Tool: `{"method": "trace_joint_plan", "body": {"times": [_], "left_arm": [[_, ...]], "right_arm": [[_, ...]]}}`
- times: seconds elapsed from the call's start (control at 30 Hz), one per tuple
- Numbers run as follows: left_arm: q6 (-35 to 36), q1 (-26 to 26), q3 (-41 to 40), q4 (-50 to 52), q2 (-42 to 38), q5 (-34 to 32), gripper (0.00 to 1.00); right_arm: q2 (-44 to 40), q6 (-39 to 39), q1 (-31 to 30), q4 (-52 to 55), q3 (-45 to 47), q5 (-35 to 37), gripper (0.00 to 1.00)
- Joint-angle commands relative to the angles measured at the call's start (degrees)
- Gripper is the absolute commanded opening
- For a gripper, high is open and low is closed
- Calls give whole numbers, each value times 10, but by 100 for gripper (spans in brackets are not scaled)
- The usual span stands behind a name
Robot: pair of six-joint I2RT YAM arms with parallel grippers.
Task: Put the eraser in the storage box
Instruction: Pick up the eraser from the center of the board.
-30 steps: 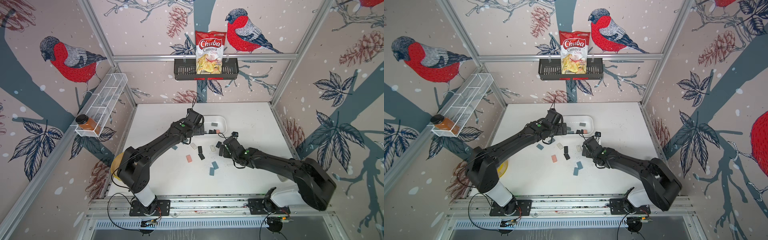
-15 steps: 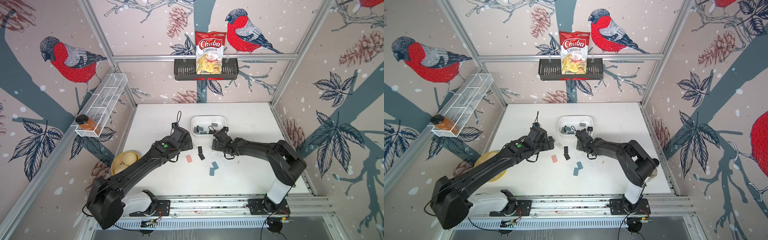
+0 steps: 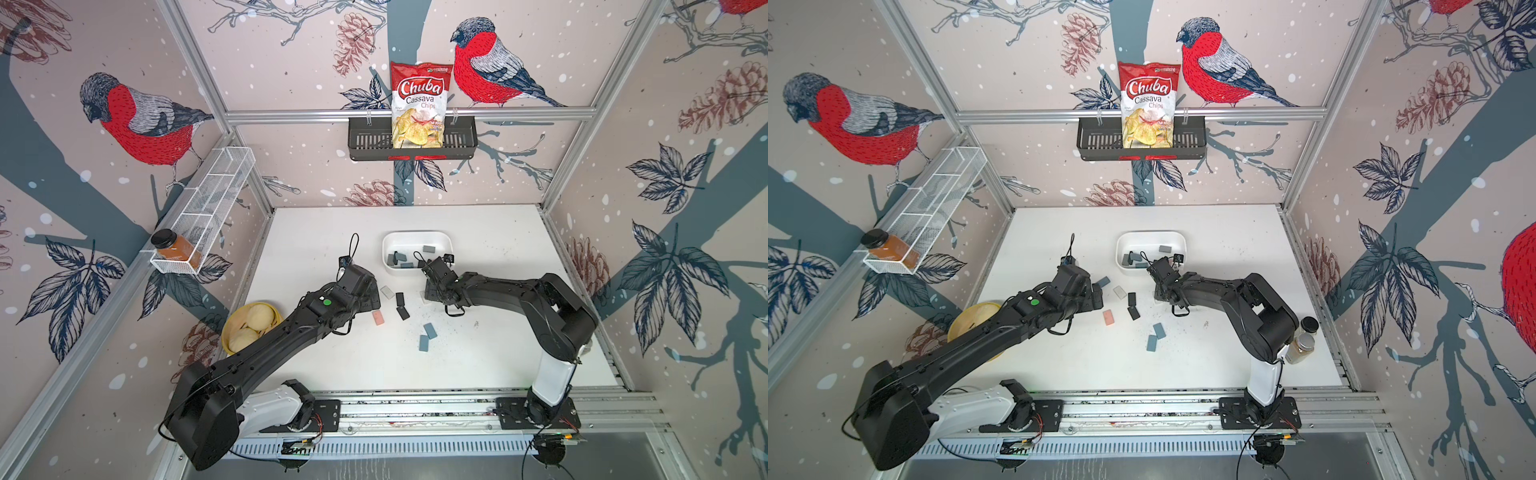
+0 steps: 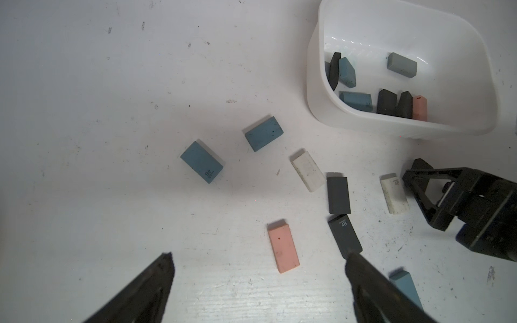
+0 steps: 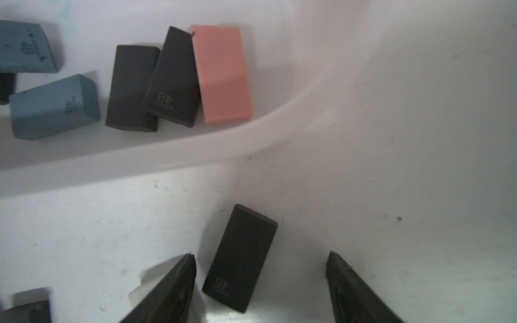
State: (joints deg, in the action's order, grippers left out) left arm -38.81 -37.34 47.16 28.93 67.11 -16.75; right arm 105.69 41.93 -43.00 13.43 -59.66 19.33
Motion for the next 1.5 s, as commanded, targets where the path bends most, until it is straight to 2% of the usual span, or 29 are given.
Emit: {"method": "trace_joint_plan", "body": {"times": [0.0, 0.6, 0.77, 1.0, 1.2, 1.47], "left_arm": [[-3, 0, -6, -13, -2, -2, 96], [-8, 0, -10, -18, 20, 15, 96], [-12, 0, -17, -22, 20, 22, 96], [-23, 0, -33, -27, 20, 28, 96], [-36, -6, -44, -32, 24, 32, 96], [-64, -37, -49, -36, 54, 21, 96]], "right_arm": [[1, 4, -1, 9, 0, 10, 71], [22, -11, 1, 10, -18, -2, 49], [24, -15, 0, 9, -20, -5, 40], [20, -19, 3, 8, -17, -6, 34], [14, -20, 4, 5, -11, -6, 24], [-2, -20, 4, 2, 3, -4, 21]]}}
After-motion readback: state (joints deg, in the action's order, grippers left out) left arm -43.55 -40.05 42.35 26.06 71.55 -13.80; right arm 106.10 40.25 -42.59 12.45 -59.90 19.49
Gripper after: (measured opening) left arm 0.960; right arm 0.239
